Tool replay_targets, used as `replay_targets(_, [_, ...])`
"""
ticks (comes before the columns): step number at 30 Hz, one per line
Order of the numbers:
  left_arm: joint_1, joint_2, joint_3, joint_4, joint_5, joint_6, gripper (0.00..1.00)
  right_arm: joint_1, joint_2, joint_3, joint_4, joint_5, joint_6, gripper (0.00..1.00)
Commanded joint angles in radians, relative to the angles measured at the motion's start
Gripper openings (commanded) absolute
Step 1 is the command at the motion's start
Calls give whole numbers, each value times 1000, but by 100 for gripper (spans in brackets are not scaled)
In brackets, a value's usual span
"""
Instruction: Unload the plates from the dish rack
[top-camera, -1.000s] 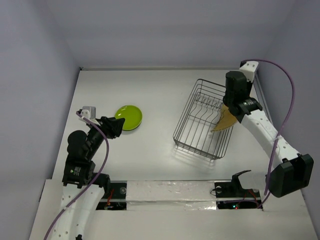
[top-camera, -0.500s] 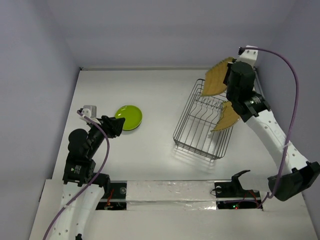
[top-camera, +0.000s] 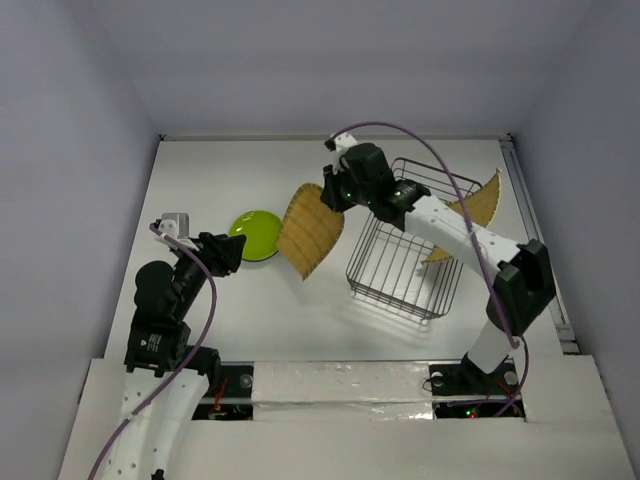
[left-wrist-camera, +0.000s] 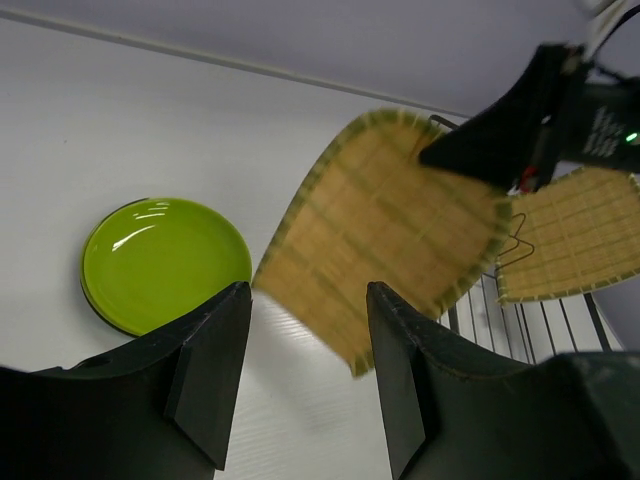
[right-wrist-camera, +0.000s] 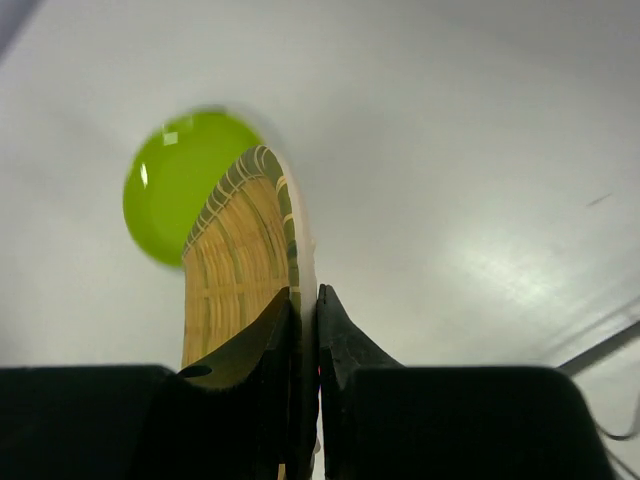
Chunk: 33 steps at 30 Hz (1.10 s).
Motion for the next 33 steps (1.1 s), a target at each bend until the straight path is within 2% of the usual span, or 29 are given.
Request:
replay_targets(1, [-4, -8, 3, 27, -12, -7, 46, 5, -19, 56, 32, -163, -25, 0])
replay_targets(2, [-4, -7, 3, 28, -12, -6, 46, 5, -14, 50, 31, -215, -34, 0])
replay_targets(6, [-4, -5, 3, 27, -12, -7, 46, 15, 16, 24, -27, -257, -79, 0])
replay_targets(10, [-4, -2, 3, 27, -9, -7, 46, 15, 18, -60, -86, -116, -107, 0])
replay_targets(14, [-4, 5, 3, 28, -9, -7, 46, 1, -57, -163, -90, 16, -107, 0])
replay_targets(21, [-4, -1, 3, 27, -10, -7, 46, -54, -195, -257, -129, 93, -134, 0])
replay_targets(25, [-4, 1, 3, 29, -12, -7, 46, -67, -250, -251, -191, 145, -148, 0])
replay_targets(28, [-4, -2, 3, 27, -12, -7, 46, -67, -271, -248, -144, 7, -137, 0])
replay_targets(29, [-4, -1, 3, 28, -12, -9, 46, -67, -260, -243, -115, -84, -116, 0])
replay_targets(33, [-4, -2, 3, 27, -17, -9, 46, -67, -165, -222, -8, -261, -61, 0])
